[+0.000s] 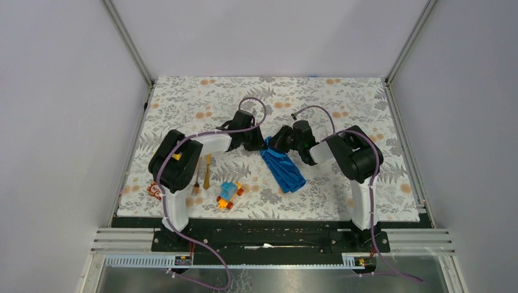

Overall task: Fold the napkin into a case and place the utensils inside
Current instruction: Stuff the top corner of the smaller-rectangle-folded napkin at the center of the board.

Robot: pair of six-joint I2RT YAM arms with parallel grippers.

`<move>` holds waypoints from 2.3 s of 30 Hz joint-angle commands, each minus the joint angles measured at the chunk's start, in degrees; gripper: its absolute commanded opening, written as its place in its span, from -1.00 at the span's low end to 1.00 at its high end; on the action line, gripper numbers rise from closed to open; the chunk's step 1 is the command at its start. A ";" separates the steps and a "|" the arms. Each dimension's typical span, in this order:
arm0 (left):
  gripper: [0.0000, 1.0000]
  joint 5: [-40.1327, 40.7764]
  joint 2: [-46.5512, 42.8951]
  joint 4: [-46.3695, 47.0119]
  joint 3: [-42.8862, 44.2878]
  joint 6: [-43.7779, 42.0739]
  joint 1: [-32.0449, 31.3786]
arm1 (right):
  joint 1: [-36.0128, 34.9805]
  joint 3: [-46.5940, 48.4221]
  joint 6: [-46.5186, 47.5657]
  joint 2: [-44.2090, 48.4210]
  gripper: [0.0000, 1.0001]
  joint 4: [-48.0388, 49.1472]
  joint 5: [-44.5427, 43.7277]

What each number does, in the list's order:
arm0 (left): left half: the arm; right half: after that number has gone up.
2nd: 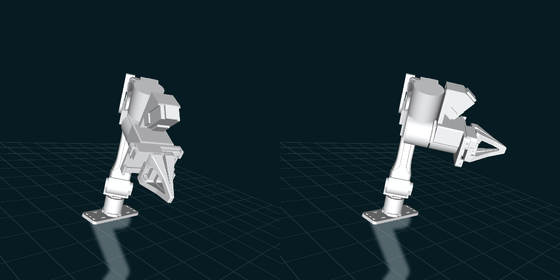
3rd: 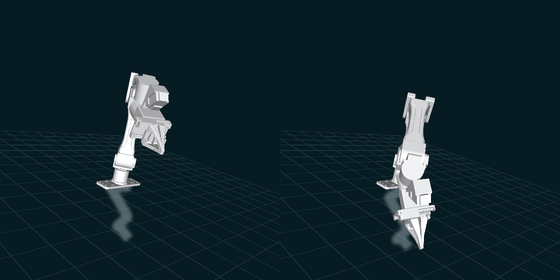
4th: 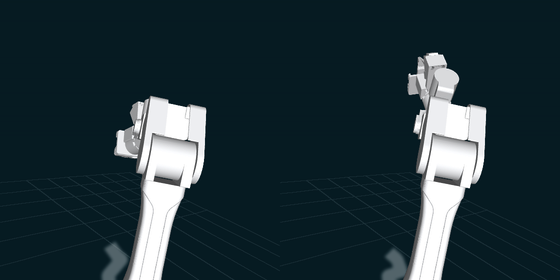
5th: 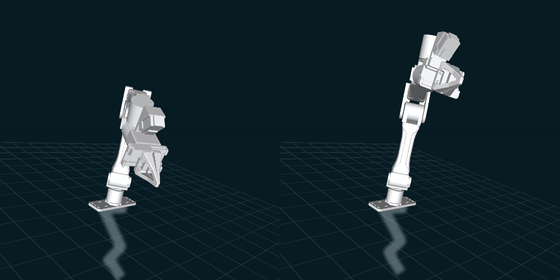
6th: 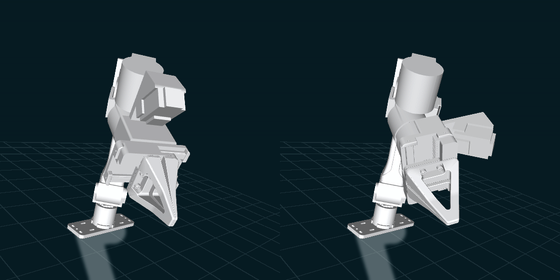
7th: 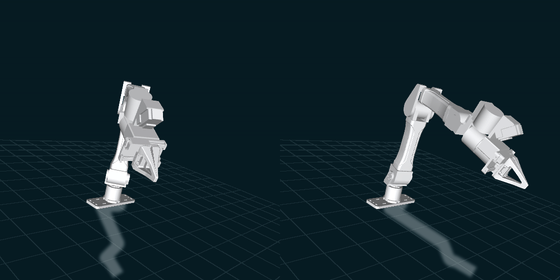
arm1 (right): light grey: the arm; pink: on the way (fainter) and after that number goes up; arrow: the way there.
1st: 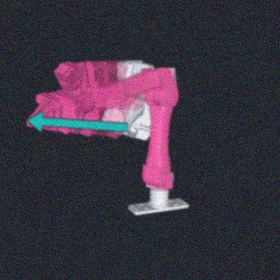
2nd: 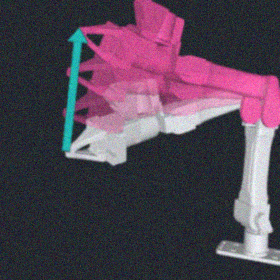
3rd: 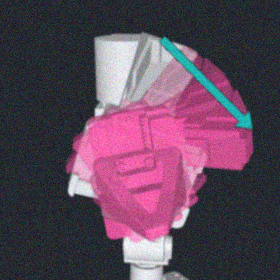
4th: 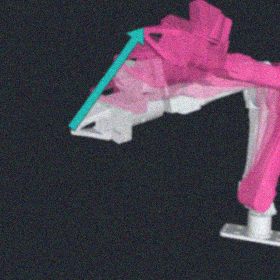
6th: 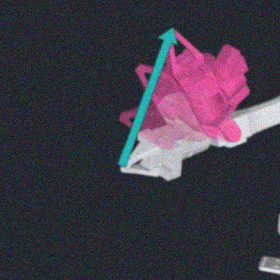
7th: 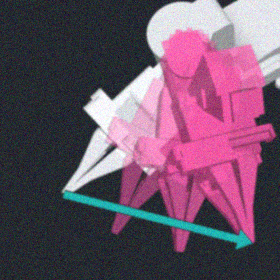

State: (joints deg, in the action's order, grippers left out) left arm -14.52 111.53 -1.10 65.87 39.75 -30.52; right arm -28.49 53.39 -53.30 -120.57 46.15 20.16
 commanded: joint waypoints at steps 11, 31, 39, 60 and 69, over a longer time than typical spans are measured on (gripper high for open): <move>-0.32 -0.85 -10.23 0.53 -6.19 -1.56 3.41 | 2.74 -0.19 6.09 7.68 -0.66 -9.78 8.32; -0.52 -1.18 -1.15 3.43 -5.49 0.42 2.65 | -1.11 3.65 0.46 -2.03 -1.00 -0.92 8.97; -0.36 -0.71 -6.59 2.47 -8.08 -0.19 2.85 | -0.18 5.19 2.52 -1.05 -0.85 -4.22 7.37; -0.58 -2.22 0.15 2.89 -3.54 0.70 4.24 | -1.29 7.20 0.93 -4.82 -1.00 -2.06 9.77; -0.38 0.96 -3.80 0.03 -4.94 -1.04 3.11 | -0.74 6.03 0.36 -6.53 -1.00 0.34 6.82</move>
State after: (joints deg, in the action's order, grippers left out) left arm -14.11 109.89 0.60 62.26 40.18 -25.52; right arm -28.05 60.49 -53.84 -126.43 46.65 28.16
